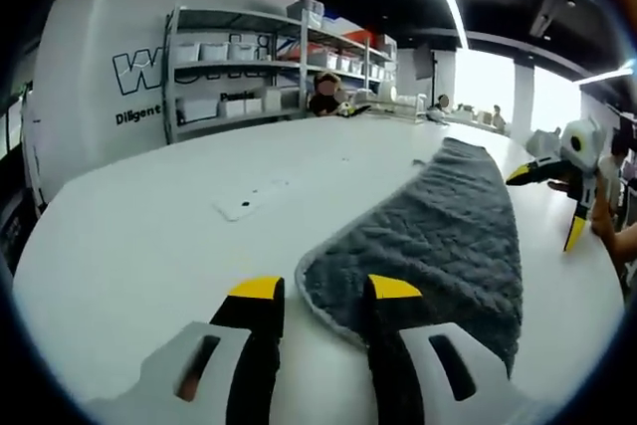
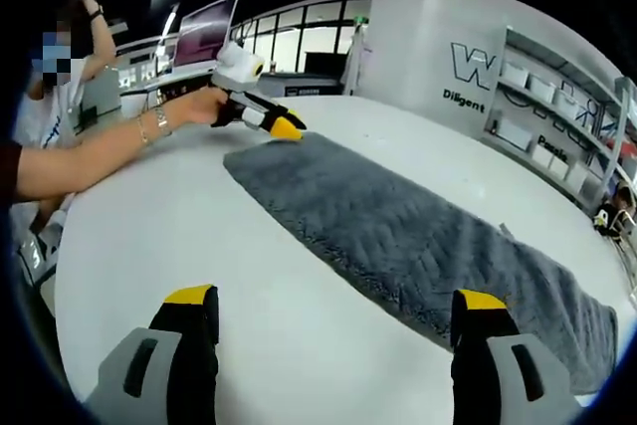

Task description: Open the folded towel by lifting each exposed corner and separating the folded layers until the towel lies flat within the target outline without major curled edges

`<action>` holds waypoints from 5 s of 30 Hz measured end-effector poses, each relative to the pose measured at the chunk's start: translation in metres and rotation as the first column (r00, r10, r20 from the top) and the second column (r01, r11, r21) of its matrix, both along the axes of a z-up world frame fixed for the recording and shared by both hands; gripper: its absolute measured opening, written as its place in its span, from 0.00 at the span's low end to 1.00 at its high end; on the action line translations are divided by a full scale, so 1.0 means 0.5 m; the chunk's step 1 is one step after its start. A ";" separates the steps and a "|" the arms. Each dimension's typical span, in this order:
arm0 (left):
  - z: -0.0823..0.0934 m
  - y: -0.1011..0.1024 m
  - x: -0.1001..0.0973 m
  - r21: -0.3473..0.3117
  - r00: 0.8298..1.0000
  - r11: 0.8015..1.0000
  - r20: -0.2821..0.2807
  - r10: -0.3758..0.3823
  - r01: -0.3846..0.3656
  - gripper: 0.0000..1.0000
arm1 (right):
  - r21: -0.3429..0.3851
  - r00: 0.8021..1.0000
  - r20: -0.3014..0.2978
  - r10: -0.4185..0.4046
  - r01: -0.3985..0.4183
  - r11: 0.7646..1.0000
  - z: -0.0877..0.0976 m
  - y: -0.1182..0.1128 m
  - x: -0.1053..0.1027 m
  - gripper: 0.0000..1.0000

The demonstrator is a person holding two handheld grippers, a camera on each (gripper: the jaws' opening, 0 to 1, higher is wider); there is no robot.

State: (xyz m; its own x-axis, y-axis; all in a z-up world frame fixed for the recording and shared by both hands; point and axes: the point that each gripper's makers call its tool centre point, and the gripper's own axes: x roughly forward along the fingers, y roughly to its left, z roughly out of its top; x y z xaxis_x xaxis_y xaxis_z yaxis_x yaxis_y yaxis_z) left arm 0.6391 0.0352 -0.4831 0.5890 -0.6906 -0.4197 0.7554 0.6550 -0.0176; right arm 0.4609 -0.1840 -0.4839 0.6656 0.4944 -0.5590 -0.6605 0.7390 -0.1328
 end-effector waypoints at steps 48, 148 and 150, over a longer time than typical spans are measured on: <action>0.096 -0.083 -0.110 0.218 0.934 0.954 0.246 -0.260 0.208 0.02 | 0.041 1.000 0.026 -0.014 0.013 0.999 0.029 -0.016 -0.010 0.99; 0.094 -0.056 -0.478 -0.155 0.976 0.973 0.165 -0.143 0.169 0.99 | 0.099 0.999 0.046 -0.014 0.010 0.995 0.052 -0.022 -0.014 0.99; 0.113 -0.052 -0.473 -0.235 0.981 0.961 0.161 -0.109 0.145 0.98 | 0.104 0.999 0.040 -0.017 0.013 0.994 0.052 -0.026 -0.014 0.99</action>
State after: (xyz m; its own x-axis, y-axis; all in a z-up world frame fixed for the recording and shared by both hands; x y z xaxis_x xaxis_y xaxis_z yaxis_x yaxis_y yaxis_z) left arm 0.4027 0.0091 -0.4266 0.5319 -0.8342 -0.1455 0.8383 0.5430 -0.0494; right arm 0.4539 -0.1971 -0.4581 0.6946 0.5382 -0.4773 -0.6447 0.7601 -0.0812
